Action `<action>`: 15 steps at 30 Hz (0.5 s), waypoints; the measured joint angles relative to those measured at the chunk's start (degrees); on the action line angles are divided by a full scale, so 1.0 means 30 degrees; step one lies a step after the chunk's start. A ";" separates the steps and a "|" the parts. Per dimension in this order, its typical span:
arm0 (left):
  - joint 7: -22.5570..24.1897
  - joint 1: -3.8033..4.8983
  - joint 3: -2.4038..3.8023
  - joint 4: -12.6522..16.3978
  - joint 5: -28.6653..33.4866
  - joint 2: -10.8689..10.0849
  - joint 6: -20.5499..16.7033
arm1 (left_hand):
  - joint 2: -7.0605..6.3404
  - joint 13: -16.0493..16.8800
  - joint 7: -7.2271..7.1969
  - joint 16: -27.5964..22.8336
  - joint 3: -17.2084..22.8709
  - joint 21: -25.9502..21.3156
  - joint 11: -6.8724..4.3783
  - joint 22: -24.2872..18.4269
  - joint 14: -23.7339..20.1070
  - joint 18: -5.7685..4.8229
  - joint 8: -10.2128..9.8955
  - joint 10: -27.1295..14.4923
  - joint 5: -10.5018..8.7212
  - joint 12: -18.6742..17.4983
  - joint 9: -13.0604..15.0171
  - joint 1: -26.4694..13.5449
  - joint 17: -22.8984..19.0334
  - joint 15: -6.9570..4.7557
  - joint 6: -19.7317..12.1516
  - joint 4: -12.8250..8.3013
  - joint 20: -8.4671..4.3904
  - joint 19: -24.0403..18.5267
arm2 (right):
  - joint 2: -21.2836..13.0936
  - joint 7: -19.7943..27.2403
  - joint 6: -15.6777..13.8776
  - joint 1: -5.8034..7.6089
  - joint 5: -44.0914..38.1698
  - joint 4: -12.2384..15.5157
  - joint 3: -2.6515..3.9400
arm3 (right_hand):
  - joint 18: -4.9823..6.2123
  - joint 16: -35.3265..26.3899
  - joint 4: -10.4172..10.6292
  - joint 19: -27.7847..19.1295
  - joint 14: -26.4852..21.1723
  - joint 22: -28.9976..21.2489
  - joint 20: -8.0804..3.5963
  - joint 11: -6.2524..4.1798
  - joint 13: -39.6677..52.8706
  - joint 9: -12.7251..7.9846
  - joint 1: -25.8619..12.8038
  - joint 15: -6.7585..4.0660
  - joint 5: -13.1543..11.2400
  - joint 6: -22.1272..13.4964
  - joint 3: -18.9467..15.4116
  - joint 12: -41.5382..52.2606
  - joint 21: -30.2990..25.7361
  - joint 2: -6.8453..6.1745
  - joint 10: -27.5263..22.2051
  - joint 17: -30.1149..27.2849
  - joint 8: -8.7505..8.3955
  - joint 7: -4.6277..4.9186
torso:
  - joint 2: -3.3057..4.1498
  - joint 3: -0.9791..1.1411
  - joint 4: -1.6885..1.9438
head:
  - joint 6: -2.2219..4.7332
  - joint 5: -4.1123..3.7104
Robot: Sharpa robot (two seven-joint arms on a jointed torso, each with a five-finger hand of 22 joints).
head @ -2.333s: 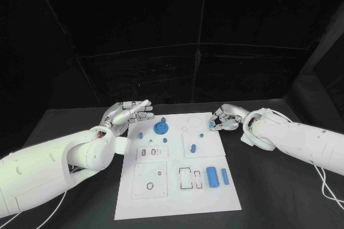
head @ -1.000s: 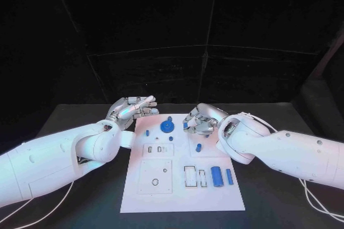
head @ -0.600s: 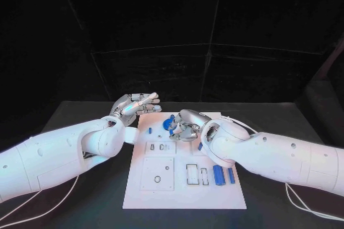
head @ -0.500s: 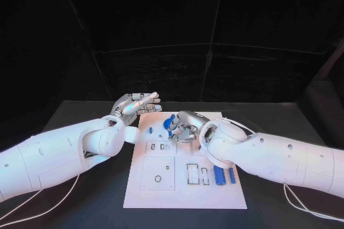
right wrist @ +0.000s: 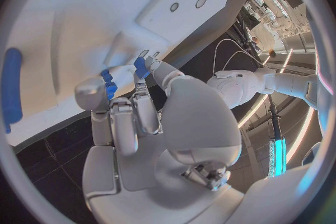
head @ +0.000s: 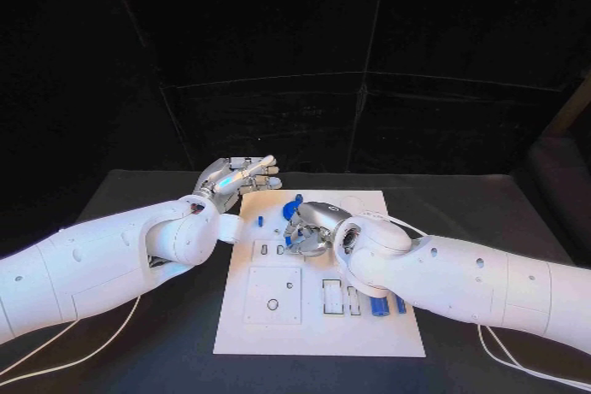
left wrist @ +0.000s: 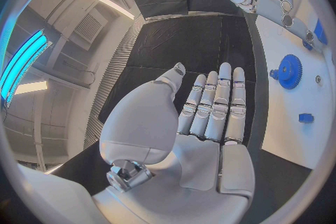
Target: Assemble the parts on the task board
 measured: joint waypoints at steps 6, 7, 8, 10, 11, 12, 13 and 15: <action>0.0001 0.0000 0.0000 -0.0012 0.0007 0.0018 0.0005 | 0.0000 -0.0001 0.0000 0.0000 0.0000 0.0000 0.0000 0.0001 0.0000 0.0001 0.0000 0.0000 0.0000 0.0000 0.0000 0.0000 -0.0001 0.0000 0.0000 0.0000 0.0000 0.0000 | 0.0156 -0.0056 0.0210 -0.0033 -0.0226 -0.0246 0.0001 | 0.0000 0.0000 -0.0011 0.0000 0.0000 -0.0055 0.0000 0.0000 0.0000 -0.0002 0.0013 0.0000 -0.0002 -0.0002 0.0011 0.0000 -0.0041 -0.0014 0.0000 0.0000 -0.0038 -0.0010 | 0.0005 0.0000 -0.0004 | -0.0055 0.0049; 0.0001 0.0000 0.0000 -0.0013 0.0008 0.0027 0.0007 | 0.0000 -0.0001 0.0000 0.0000 0.0000 0.0000 0.0000 0.0002 0.0000 0.0000 0.0000 0.0000 0.0000 0.0000 0.0000 0.0000 -0.0001 0.0000 0.0000 0.0000 0.0000 0.0001 | 0.0189 -0.0063 0.0249 -0.0042 -0.0249 -0.0295 0.0001 | 0.0001 0.0000 -0.0036 0.0001 0.0000 -0.0072 0.0000 0.0007 0.0000 -0.0002 0.0010 0.0000 -0.0002 -0.0002 0.0036 0.0000 -0.0075 -0.0013 -0.0007 0.0000 -0.0041 -0.0012 | 0.0005 0.0002 -0.0004 | -0.0060 0.0055; 0.0001 0.0000 0.0000 -0.0013 0.0008 0.0031 0.0008 | 0.0000 0.0000 0.0000 0.0000 0.0000 0.0000 0.0000 0.0002 0.0000 0.0001 0.0000 0.0000 0.0000 0.0000 0.0000 0.0000 -0.0001 0.0000 0.0000 0.0000 0.0000 0.0000 | 0.0215 -0.0067 0.0277 -0.0051 -0.0264 -0.0327 0.0001 | -0.0001 0.0000 -0.0048 0.0000 0.0000 -0.0073 0.0000 0.0050 0.0000 -0.0003 -0.0044 0.0000 -0.0003 0.0000 0.0047 0.0000 -0.0075 -0.0059 -0.0049 -0.0001 -0.0051 -0.0015 | 0.0005 0.0002 -0.0004 | -0.0071 0.0066; 0.0001 0.0000 0.0000 -0.0018 0.0010 0.0035 0.0011 | 0.0000 -0.0001 0.0000 0.0000 0.0000 0.0000 0.0001 0.0002 0.0000 0.0001 0.0000 0.0000 0.0000 0.0000 0.0000 0.0000 -0.0001 0.0000 0.0000 0.0000 0.0000 0.0000 | 0.0265 -0.0071 0.0334 -0.0073 -0.0300 -0.0383 0.0001 | -0.0001 0.0000 -0.0049 0.0000 0.0000 -0.0073 0.0000 0.0071 0.0000 -0.0003 -0.0084 0.0001 -0.0003 0.0004 0.0048 0.0000 -0.0075 -0.0069 -0.0071 0.0000 -0.0057 -0.0021 | 0.0005 0.0005 -0.0004 | -0.0095 0.0099; 0.0001 0.0000 0.0000 -0.0024 0.0011 0.0036 0.0013 | 0.0000 0.0000 0.0000 0.0000 0.0000 0.0000 0.0000 0.0002 0.0000 0.0000 0.0000 0.0000 0.0000 0.0000 0.0000 0.0000 -0.0001 0.0000 0.0000 0.0000 0.0000 0.0000 | 0.0289 -0.0072 0.0371 -0.0087 -0.0320 -0.0412 0.0001 | -0.0001 0.0000 -0.0049 0.0001 -0.0001 -0.0073 0.0000 0.0071 0.0000 -0.0004 -0.0086 0.0001 -0.0003 0.0006 0.0048 0.0000 -0.0075 -0.0067 -0.0071 0.0000 -0.0062 -0.0023 | 0.0005 0.0005 -0.0005 | -0.0110 0.0112; 0.0001 0.0000 0.0000 -0.0028 0.0013 0.0037 0.0015 | 0.0000 0.0000 0.0000 0.0000 0.0000 0.0000 0.0000 -0.0008 0.0000 0.0000 0.0000 0.0000 0.0000 0.0000 0.0001 0.0000 -0.0002 0.0000 0.0000 0.0000 0.0000 0.0000 | 0.0303 -0.0072 0.0400 -0.0096 -0.0335 -0.0431 0.0001 | -0.0002 0.0000 -0.0049 0.0001 -0.0001 -0.0072 0.0000 0.0071 0.0000 -0.0005 -0.0091 0.0001 -0.0004 0.0006 0.0048 0.0000 -0.0075 -0.0062 -0.0071 -0.0001 -0.0108 -0.0024 | 0.0005 0.0007 -0.0004 | -0.0126 0.0125; 0.0001 0.0000 0.0000 -0.0030 0.0014 0.0038 0.0016 | 0.0000 0.0000 0.0000 0.0000 0.0000 0.0000 0.0000 -0.0014 0.0000 0.0000 0.0000 0.0000 0.0000 0.0000 0.0000 0.0000 -0.0002 0.0000 0.0000 0.0000 0.0000 0.0000 | 0.0314 -0.0073 0.0425 -0.0103 -0.0348 -0.0448 0.0001 | -0.0001 0.0000 -0.0049 0.0001 0.0000 -0.0072 0.0000 0.0071 0.0000 -0.0006 -0.0113 0.0001 -0.0004 0.0006 0.0048 0.0000 -0.0075 -0.0046 -0.0071 0.0000 -0.0111 -0.0025 | 0.0005 0.0007 -0.0005 | -0.0141 0.0132; 0.0001 0.0000 0.0000 -0.0034 0.0015 0.0043 0.0021 | 0.0000 0.0000 0.0000 0.0000 0.0001 0.0001 0.0000 -0.0015 0.0000 0.0000 0.0000 0.0000 0.0000 0.0000 0.0000 0.0000 -0.0002 0.0000 0.0000 0.0000 0.0000 0.0000 | 0.0330 -0.0074 0.0482 -0.0118 -0.0366 -0.0491 0.0001 | -0.0001 0.0000 -0.0049 0.0001 0.0000 -0.0072 0.0000 0.0071 0.0000 -0.0010 -0.0185 0.0001 -0.0005 0.0006 0.0047 0.0000 -0.0075 -0.0070 -0.0071 0.0000 -0.0113 -0.0026 | 0.0005 0.0007 -0.0005 | -0.0170 0.0146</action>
